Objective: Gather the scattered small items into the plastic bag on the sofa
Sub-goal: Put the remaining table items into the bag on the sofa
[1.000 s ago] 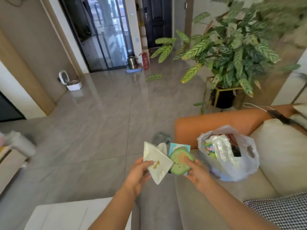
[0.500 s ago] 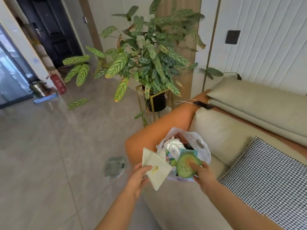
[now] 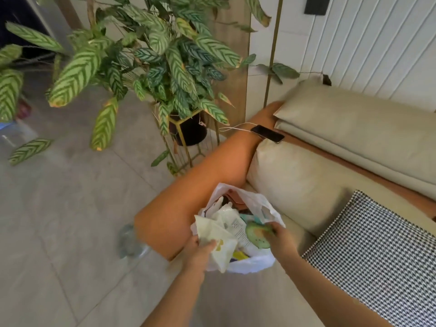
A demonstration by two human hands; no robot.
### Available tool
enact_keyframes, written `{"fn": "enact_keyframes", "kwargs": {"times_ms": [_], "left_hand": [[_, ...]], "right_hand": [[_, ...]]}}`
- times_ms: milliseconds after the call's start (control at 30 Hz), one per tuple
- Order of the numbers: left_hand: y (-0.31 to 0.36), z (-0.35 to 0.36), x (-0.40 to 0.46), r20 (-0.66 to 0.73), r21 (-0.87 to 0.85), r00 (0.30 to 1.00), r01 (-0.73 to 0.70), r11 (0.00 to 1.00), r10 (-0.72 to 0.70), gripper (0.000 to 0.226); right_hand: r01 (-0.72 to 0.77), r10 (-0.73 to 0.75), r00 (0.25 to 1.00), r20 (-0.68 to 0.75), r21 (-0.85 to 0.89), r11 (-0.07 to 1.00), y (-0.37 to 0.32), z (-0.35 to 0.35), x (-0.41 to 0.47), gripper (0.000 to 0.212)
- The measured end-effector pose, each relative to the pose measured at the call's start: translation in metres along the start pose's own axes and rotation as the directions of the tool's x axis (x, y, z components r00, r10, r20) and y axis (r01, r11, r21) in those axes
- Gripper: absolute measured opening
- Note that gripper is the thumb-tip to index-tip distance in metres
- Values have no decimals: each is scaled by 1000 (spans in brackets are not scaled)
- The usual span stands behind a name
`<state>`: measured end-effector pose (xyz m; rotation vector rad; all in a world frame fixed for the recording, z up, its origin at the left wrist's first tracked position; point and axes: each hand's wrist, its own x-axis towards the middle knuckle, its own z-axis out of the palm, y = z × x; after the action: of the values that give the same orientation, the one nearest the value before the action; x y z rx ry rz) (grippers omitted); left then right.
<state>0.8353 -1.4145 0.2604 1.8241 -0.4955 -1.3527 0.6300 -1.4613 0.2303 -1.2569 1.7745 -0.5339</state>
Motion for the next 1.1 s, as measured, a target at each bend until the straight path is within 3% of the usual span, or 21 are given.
{"fn": "enact_keyframes", "kwargs": {"times_ms": [133,333,500,700,833,1100], "left_hand": [[3,33,51,-40,139,999,16,990,-11,48],[-17,55,100,-60,292,984,178,940,-167,56],[-30,62,116,-101,307,962,274,911,-255,55],[-19,64,117,-110,463,983,179,868,-144,74],[-8,59,103,-56,464,992,125,877,-112,66],[2,27,41,10,385,989,134,913,-149,46]], "right_hand": [[112,-87,992,88,-331,937,1,20,40,25],[130,-14,975,221,-518,845,19,46,81,31],[94,59,961,272,-517,851,35,55,96,50],[106,22,967,252,-484,869,32,52,97,50],[148,2,952,306,-464,873,14,54,88,54],[253,-57,926,374,-501,827,-19,56,47,42]]}}
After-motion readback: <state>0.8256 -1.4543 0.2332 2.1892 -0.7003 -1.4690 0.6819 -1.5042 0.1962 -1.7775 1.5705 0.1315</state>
